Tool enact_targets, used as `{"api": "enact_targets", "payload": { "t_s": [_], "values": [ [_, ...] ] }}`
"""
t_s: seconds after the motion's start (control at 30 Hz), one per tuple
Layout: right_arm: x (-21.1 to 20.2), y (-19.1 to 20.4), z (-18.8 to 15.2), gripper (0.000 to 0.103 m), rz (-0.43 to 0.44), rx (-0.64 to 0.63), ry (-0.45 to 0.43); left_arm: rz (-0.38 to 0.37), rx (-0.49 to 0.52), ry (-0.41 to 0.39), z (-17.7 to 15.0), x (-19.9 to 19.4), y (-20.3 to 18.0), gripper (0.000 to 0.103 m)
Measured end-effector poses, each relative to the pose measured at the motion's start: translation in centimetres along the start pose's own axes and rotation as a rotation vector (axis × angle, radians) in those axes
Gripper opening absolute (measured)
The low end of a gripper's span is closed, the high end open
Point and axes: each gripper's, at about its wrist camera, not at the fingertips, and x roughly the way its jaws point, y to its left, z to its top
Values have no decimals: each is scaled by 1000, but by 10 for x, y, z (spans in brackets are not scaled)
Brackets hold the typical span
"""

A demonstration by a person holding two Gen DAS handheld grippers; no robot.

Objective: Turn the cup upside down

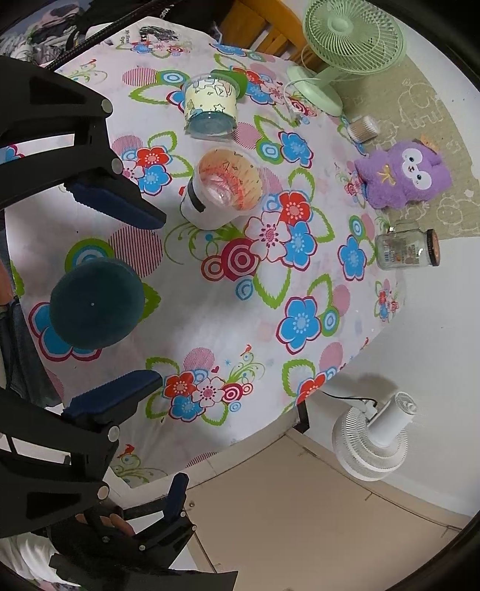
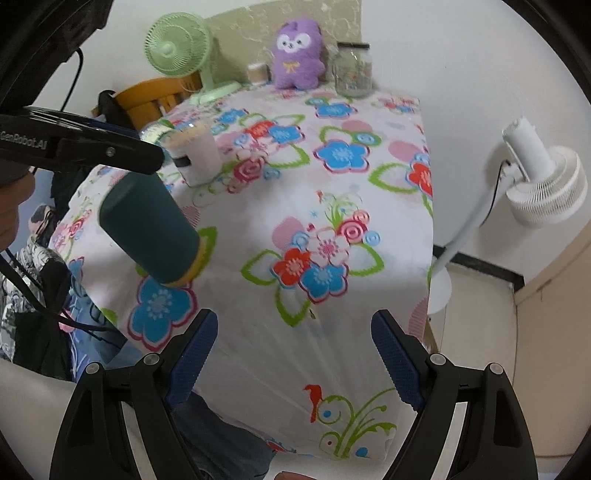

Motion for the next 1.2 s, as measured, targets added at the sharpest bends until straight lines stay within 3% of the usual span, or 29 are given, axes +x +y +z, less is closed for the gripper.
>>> {"api": "enact_targets", "payload": {
  "t_s": [0.2, 0.53, 1.2],
  "values": [
    [-18, 10, 9, 87, 8, -8, -55, -11, -24, -57, -4, -21, 7, 83],
    [-43, 38, 26, 87, -24, -4, -153, -21, -102, -244, -27, -72, 28, 88],
    [-86, 117, 39, 93, -91, -104, -309, 57, -258, -520, -87, -122, 72, 96]
  ]
}}
